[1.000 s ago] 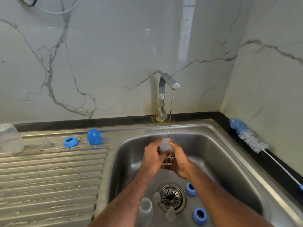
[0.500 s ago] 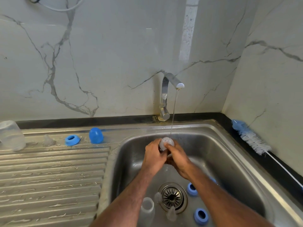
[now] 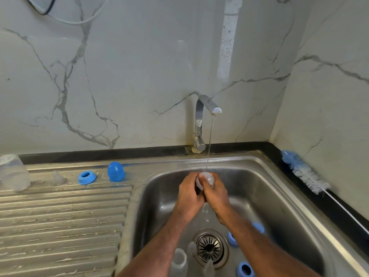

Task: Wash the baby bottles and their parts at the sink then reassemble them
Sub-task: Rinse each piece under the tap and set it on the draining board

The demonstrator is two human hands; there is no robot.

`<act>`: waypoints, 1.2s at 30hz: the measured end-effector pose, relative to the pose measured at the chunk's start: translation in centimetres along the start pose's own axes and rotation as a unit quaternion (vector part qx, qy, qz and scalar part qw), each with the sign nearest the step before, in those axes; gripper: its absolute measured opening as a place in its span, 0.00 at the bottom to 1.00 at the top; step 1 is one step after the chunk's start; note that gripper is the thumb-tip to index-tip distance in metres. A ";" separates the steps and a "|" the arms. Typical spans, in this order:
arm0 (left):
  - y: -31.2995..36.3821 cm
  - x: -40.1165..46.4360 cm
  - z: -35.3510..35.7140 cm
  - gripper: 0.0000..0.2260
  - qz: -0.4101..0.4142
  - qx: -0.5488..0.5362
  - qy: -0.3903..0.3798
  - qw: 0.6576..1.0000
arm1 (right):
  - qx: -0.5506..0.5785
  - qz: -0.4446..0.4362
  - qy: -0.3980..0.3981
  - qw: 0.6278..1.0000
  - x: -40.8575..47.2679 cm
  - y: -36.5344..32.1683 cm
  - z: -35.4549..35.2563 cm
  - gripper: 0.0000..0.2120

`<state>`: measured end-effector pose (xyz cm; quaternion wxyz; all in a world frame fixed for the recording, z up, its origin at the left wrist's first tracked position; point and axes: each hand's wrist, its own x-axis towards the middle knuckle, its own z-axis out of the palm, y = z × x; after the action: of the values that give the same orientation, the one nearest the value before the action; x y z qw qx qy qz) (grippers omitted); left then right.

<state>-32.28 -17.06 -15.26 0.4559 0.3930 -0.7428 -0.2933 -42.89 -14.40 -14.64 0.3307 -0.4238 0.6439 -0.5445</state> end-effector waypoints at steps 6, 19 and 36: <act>-0.1 0.1 -0.2 0.15 -0.058 -0.063 0.010 0.996 | 0.090 0.053 -0.059 0.993 0.4 -0.3 0.4 0.12; -0.7 0.2 -0.7 0.20 -0.074 -0.119 -0.040 0.989 | 0.126 0.020 -0.008 0.992 0.6 -0.7 -1.0 0.16; 1.2 -0.1 -0.2 0.20 -0.273 -0.388 -0.122 0.872 | 0.248 0.099 -0.103 0.958 -0.1 -1.6 -0.7 0.20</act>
<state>-32.42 -16.40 -14.25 0.3788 0.3327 -0.4822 -0.7165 -43.16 -14.08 -12.90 0.5420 -0.3163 0.4902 -0.6049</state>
